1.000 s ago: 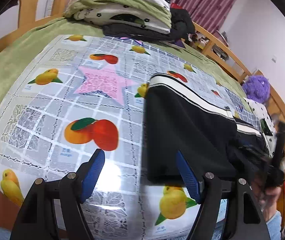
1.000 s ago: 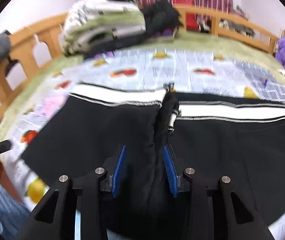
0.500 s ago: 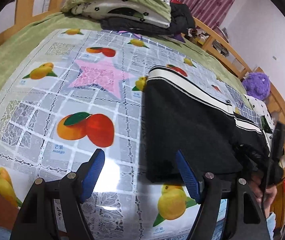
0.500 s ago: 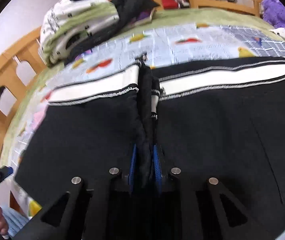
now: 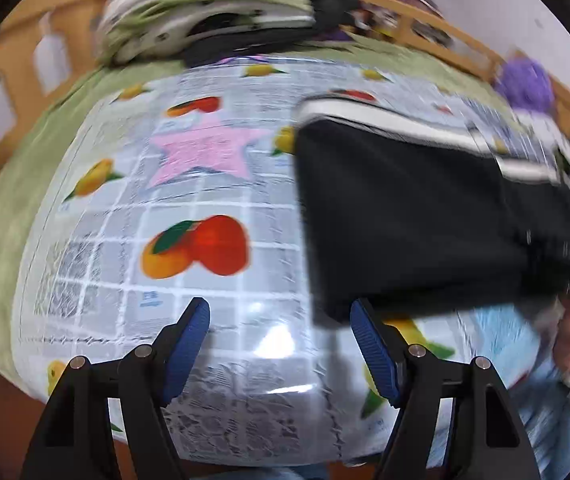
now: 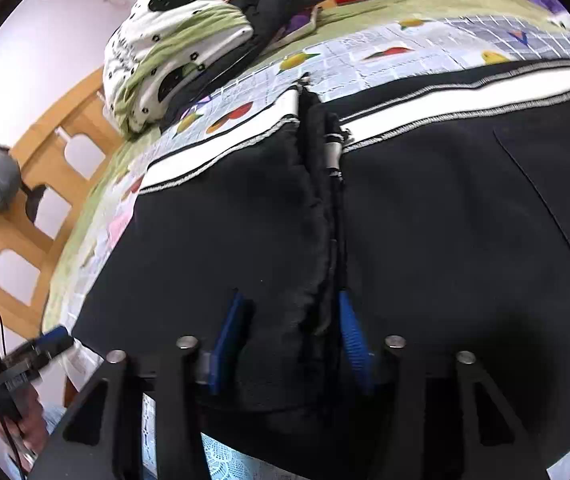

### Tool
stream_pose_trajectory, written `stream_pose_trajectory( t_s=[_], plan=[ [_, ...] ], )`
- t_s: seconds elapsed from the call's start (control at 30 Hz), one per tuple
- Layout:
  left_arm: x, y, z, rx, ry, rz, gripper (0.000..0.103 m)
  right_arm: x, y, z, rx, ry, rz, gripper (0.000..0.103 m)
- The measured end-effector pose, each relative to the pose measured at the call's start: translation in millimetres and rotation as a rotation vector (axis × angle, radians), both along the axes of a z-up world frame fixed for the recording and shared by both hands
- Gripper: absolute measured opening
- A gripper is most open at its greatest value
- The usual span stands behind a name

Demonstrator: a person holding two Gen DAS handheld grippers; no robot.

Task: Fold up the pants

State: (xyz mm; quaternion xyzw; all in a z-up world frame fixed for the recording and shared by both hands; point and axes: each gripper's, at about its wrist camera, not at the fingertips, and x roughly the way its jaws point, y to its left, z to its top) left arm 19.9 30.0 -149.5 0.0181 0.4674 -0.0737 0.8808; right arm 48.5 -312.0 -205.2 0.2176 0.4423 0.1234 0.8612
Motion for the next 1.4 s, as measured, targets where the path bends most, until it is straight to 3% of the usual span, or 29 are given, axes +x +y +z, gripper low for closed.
stream_pose_trajectory(
  t_s=[0.2,0.3,0.43,0.47,0.53,0.6,0.63,0.77,0.9,1.03,1.2,1.27,1.33,1.4],
  plan=[
    [10.6,-16.2,-15.8,0.016,0.017,0.060,0.070,-1.4,-9.7,-4.2,0.096,0.011,-0.002,0.046],
    [13.8,-23.7,-19.7,0.005,-0.018,0.076,0.070,-3.1,-6.0,-3.8,0.078,0.001,-0.004,0.046],
    [10.8,-40.8,-24.6,0.053,-0.088,0.088,0.069,-2.9,-2.5,-1.6,0.058,-0.003,-0.004,0.046],
    [8.9,-40.6,-23.8,0.040,-0.106,0.089,0.063,-2.6,-2.7,-1.7,0.063,-0.001,-0.006,0.046],
    [3.6,-32.3,-22.0,-0.037,-0.112,0.090,0.018,-2.5,-4.2,-1.9,0.073,0.003,-0.008,0.046],
    [-2.9,-17.5,-18.6,-0.118,-0.116,0.106,0.012,-1.8,-6.7,-2.5,0.085,0.007,-0.009,0.045],
    [-6.1,-10.1,-18.7,-0.146,-0.106,0.096,0.012,-1.4,-7.7,-2.6,0.090,0.010,-0.012,0.044],
    [-15.7,-6.3,-19.8,-0.136,-0.084,0.095,0.012,-2.9,-6.8,-2.8,0.069,0.012,-0.012,0.041],
    [-30.0,-0.1,-11.5,-0.083,-0.067,0.114,0.011,-4.9,-4.4,-1.5,0.027,0.005,-0.013,0.021],
    [-35.4,20.8,9.6,-0.139,-0.104,0.141,0.011,-12.3,-15.0,2.0,0.079,-0.018,0.002,0.019],
    [-12.0,13.0,20.4,-0.125,-0.097,0.123,0.011,-12.8,-14.5,0.0,0.058,0.000,0.033,0.031],
    [1.7,8.4,24.4,-0.142,-0.089,0.107,0.016,-11.3,-18.2,10.2,0.033,-0.031,0.022,0.035],
    [12.7,4.8,27.4,-0.160,-0.087,0.106,0.029,0.7,-19.4,24.0,-0.032,-0.063,0.014,0.045],
    [25.3,0.3,29.2,-0.171,-0.097,0.103,0.030,26.7,-17.5,29.6,-0.071,-0.050,0.027,0.050]
  ],
)
